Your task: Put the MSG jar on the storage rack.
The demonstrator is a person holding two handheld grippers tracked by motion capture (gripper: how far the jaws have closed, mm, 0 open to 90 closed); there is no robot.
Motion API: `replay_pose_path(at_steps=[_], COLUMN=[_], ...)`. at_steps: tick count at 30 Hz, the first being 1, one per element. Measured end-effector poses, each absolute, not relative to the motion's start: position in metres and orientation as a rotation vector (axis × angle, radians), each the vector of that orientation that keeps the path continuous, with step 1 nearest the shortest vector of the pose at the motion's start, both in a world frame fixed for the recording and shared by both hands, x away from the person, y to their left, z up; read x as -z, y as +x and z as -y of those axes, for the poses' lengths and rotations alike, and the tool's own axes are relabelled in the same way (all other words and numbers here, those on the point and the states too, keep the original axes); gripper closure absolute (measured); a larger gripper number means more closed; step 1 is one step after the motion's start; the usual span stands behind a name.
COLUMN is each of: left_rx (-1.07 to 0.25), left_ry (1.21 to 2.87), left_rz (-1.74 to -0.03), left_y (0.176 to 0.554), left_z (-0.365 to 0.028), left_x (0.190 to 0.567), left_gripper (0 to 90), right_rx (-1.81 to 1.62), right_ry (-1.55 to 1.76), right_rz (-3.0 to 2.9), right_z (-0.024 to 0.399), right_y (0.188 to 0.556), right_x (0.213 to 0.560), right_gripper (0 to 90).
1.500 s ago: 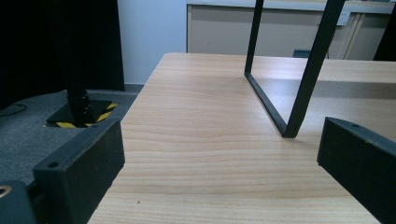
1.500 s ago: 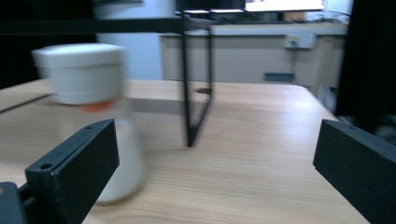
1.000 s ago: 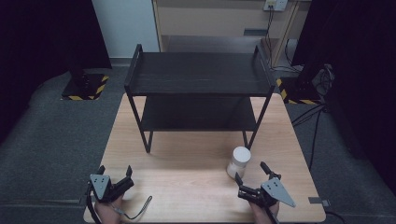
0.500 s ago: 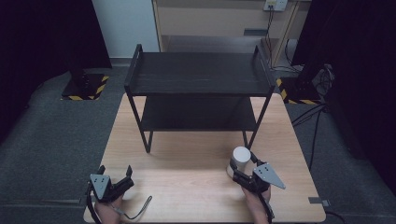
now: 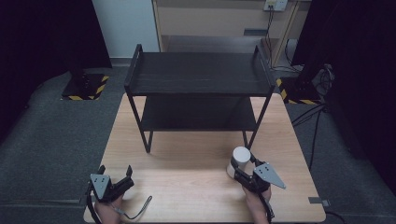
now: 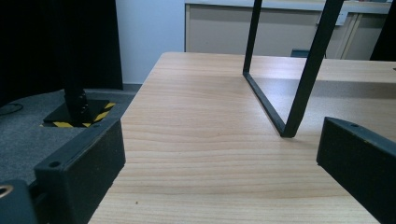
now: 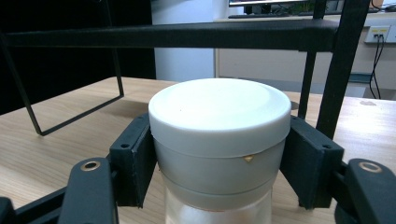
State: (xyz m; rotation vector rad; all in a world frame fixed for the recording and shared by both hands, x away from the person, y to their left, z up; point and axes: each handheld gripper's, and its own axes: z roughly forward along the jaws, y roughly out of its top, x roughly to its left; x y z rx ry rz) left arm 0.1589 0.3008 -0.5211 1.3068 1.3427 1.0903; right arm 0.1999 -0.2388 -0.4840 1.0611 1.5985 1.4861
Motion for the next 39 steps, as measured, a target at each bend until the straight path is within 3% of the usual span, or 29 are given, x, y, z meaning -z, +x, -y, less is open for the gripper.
replay_pose_path(at_steps=[6, 14, 25, 39], left_rx=[-1.089, -1.086, -1.075, -1.068], left_ry=[1.305, 1.292, 1.273, 1.262], left_rz=[-1.341, -1.340, -1.341, -1.345], left_y=[0.159, 0.158, 0.157, 0.157], left_z=[-0.301, -0.302, -0.304, -0.306], left_x=[0.521, 0.522, 0.523, 0.524], left_gripper=[0.1, 0.2, 0.3, 0.3], right_rx=[-1.520, -1.569, -1.540, -1.486], right_ry=[1.018, 0.952, 0.990, 1.068], right_rz=[-1.576, -1.560, -1.554, -1.530], right_z=[0.237, 0.231, 0.208, 0.185], right_y=[0.191, 0.188, 0.213, 0.271], right_x=[0.461, 0.402, 0.327, 0.322], right_gripper=[33.6, 33.6, 33.6, 33.6])
